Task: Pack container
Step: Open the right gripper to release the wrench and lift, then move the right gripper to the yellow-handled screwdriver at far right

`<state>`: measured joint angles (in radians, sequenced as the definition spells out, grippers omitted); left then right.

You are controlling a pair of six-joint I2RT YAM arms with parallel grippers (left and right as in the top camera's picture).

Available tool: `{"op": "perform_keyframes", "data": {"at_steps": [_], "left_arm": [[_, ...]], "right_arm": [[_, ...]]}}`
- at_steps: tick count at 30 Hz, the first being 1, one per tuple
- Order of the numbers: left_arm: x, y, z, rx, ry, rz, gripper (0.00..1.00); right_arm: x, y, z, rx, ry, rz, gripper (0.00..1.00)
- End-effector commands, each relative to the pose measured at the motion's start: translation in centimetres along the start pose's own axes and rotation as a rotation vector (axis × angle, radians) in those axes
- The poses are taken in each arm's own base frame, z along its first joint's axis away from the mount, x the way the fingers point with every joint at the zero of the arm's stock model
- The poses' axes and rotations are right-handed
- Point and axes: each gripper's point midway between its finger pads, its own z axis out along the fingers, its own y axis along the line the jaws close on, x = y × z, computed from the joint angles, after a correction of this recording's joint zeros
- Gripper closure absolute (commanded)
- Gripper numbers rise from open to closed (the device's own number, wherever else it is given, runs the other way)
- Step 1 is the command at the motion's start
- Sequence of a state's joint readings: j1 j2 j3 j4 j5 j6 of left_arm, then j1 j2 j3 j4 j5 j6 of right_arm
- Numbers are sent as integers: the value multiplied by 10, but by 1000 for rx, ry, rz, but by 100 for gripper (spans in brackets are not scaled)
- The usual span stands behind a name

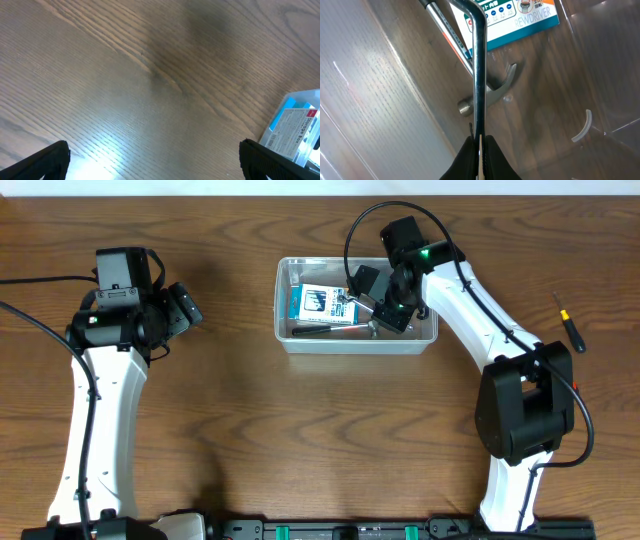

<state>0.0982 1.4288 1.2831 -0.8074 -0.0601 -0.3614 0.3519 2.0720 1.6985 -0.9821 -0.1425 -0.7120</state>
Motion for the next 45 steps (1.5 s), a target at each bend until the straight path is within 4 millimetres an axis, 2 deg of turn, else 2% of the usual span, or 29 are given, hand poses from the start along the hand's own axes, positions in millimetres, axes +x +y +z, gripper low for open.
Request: {"op": "perform_keyframes", "data": {"at_steps": [1, 4, 7, 8, 16, 18, 20, 22, 24, 26, 28, 31, 36, 41, 45], "left_arm": [[0, 5, 1, -19, -2, 14, 2], [0, 5, 1, -19, -2, 14, 2], [0, 5, 1, -19, -2, 14, 2], [0, 5, 1, -19, -2, 14, 2], [0, 5, 1, -19, -2, 14, 2], [0, 5, 1, -19, -2, 14, 2], [0, 5, 1, -19, -2, 14, 2], [0, 5, 1, -19, -2, 14, 2], [0, 5, 1, -19, -2, 14, 2], [0, 5, 1, -19, -2, 14, 2], [0, 5, 1, -19, -2, 14, 2], [0, 5, 1, -19, -2, 14, 2], [0, 5, 1, -19, -2, 14, 2], [0, 5, 1, -19, -2, 14, 2], [0, 5, 0, -19, -2, 14, 2]], "right_arm": [[-1, 7, 6, -25, 3, 6, 95], [-1, 8, 6, -27, 4, 6, 89], [-1, 8, 6, -28, 5, 8, 67], [-1, 8, 6, -28, 5, 13, 63], [-7, 10, 3, -33, -13, 52, 44], [-15, 5, -6, -15, -38, 103, 40], [-26, -1, -24, 9, -72, 158, 37], [-36, -15, -51, 64, -103, 227, 36], [-35, -38, -82, 170, -102, 341, 31], [-23, -61, -114, 278, -84, 443, 28], [-2, -81, -143, 358, -49, 501, 28], [39, -102, -170, 413, 13, 585, 28], [125, -125, -185, 408, 114, 848, 25], [196, -146, -194, 421, 160, 1005, 26], [244, -156, -200, 430, 191, 1066, 28]]}}
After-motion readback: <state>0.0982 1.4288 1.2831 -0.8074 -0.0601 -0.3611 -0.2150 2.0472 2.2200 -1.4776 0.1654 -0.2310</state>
